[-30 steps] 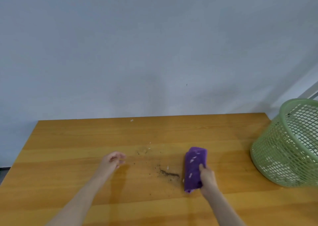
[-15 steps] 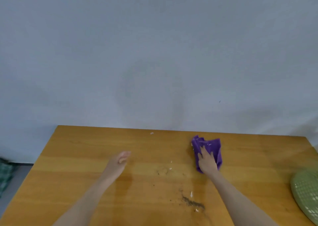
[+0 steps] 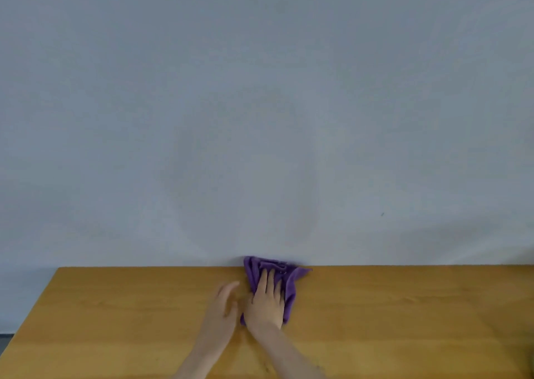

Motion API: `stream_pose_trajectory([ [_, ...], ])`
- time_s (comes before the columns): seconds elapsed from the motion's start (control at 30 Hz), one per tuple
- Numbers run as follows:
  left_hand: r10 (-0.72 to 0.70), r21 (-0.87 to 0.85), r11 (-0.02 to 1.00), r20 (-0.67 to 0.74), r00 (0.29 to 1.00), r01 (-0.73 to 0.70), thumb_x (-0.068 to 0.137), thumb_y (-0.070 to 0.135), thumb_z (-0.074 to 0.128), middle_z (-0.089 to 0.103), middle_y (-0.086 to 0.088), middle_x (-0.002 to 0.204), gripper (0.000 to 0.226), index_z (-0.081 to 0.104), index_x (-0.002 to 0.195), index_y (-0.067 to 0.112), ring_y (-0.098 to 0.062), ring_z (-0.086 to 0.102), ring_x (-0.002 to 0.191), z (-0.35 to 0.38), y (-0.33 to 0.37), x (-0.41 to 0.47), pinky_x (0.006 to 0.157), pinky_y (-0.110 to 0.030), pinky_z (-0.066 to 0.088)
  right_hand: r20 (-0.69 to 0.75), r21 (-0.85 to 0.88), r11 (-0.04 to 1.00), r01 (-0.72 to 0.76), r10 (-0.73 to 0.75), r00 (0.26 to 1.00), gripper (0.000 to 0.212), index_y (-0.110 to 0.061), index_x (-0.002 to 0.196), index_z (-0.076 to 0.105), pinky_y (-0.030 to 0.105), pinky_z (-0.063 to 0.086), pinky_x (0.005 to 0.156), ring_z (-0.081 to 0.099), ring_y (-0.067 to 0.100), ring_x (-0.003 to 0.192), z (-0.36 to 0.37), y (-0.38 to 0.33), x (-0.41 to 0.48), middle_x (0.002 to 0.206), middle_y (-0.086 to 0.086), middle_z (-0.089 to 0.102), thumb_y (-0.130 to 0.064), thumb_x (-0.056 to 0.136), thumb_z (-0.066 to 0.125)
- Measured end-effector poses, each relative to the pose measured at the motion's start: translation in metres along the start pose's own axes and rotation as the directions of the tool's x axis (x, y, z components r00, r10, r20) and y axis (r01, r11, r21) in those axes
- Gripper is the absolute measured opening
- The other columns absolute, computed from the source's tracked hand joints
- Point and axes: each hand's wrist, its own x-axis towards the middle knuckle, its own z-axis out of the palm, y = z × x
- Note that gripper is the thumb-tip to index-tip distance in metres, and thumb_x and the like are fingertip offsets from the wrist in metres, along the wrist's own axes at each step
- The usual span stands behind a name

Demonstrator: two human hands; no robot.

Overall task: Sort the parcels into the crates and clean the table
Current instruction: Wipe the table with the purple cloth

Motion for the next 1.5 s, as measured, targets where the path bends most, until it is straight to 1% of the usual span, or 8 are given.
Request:
stream_pose_trajectory([
  [0.07,0.071,0.054,0.996,-0.032,0.997,-0.07,0.088,0.02,0.035,0.04,0.009,0.128,0.035,0.05,0.12,0.022,-0.015,0.041,0.127,0.006,0.001,0.008,0.098,0.0,0.018,-0.003,-0.037,0.99,0.139,-0.139,0.99,0.072,-0.003,0.143,0.032,0.032,0.022,0.114,0.052,0.026,0.125,0.014,-0.004,0.0,0.137,0.005,0.053,-0.026,0.077,0.049],
  [0.13,0.141,0.144,0.981,-0.058,0.988,-0.132,0.083,0.032,0.028,0.039,0.012,0.132,0.053,0.055,0.125,0.016,-0.008,0.039,0.127,0.004,0.001,0.014,0.097,0.0,0.02,0.087,-0.077,0.973,0.216,-0.21,0.974,0.068,-0.006,0.129,0.045,0.031,0.009,0.116,0.063,0.022,0.107,0.03,-0.008,0.002,0.115,0.002,0.069,-0.032,0.066,0.039],
  [0.2,0.307,0.31,0.909,-0.044,0.951,-0.279,0.084,0.031,0.03,0.047,0.01,0.134,0.051,0.06,0.123,0.017,-0.001,0.036,0.125,-0.003,-0.001,0.022,0.096,-0.008,0.03,-0.043,-0.052,0.968,0.245,-0.248,0.968,0.068,-0.005,0.134,0.038,0.03,0.008,0.117,0.056,0.021,0.119,0.031,-0.011,0.005,0.13,0.002,0.059,-0.032,0.072,0.039],
  [0.3,0.394,0.471,0.786,0.118,0.912,-0.401,0.086,0.032,0.026,0.053,0.016,0.129,0.047,0.066,0.111,0.028,0.005,0.034,0.124,-0.006,-0.001,0.033,0.1,-0.02,0.04,0.08,-0.143,0.909,0.392,-0.384,0.92,0.077,-0.009,0.142,0.034,0.031,0.034,0.11,0.052,0.017,0.125,0.008,-0.015,-0.003,0.135,0.006,0.054,-0.04,0.077,0.059],
  [0.47,0.029,0.505,0.844,0.294,0.955,-0.181,0.086,0.068,0.003,0.014,0.02,0.153,0.074,0.034,0.144,0.034,-0.01,-0.006,0.146,-0.013,0.006,0.041,0.117,-0.026,0.0,0.436,-0.235,0.784,0.574,-0.443,0.783,0.061,-0.013,0.152,0.013,0.051,-0.009,0.117,0.001,0.022,0.146,-0.015,-0.004,0.018,0.157,0.008,0.018,-0.021,0.097,0.039],
  [0.6,-0.118,0.532,0.84,0.369,0.922,-0.105,0.104,0.037,0.015,-0.002,0.01,0.158,0.049,0.01,0.151,0.027,-0.016,-0.015,0.145,-0.015,0.01,0.031,0.114,-0.028,-0.012,0.509,-0.112,0.794,0.598,-0.471,0.721,0.054,-0.023,0.15,0.025,0.056,-0.015,0.113,-0.012,0.012,0.146,-0.025,0.004,0.029,0.157,-0.006,0.022,-0.029,0.097,0.034],
  [0.87,-0.294,0.601,0.797,0.471,0.832,-0.058,0.102,0.022,0.024,0.02,-0.002,0.155,0.049,0.017,0.15,0.025,-0.03,0.015,0.141,-0.016,0.028,0.0,0.114,-0.039,0.024,0.649,-0.08,0.729,0.679,-0.479,0.591,0.047,-0.028,0.141,0.042,0.051,-0.01,0.117,-0.006,0.011,0.147,-0.049,0.03,0.002,0.158,-0.008,0.018,-0.015,0.097,0.032],
  [1.5,-0.164,0.606,0.752,0.553,0.817,-0.259,0.092,0.002,0.044,0.055,-0.004,0.124,0.039,0.048,0.128,0.018,-0.025,0.04,0.117,0.027,0.042,-0.14,0.091,-0.035,0.042,0.673,0.035,0.759,0.65,-0.499,0.546,0.06,-0.042,0.143,0.035,0.043,-0.004,0.119,-0.003,0.01,0.147,-0.046,0.127,-0.129,0.156,-0.018,0.02,-0.008,0.093,0.034],
])
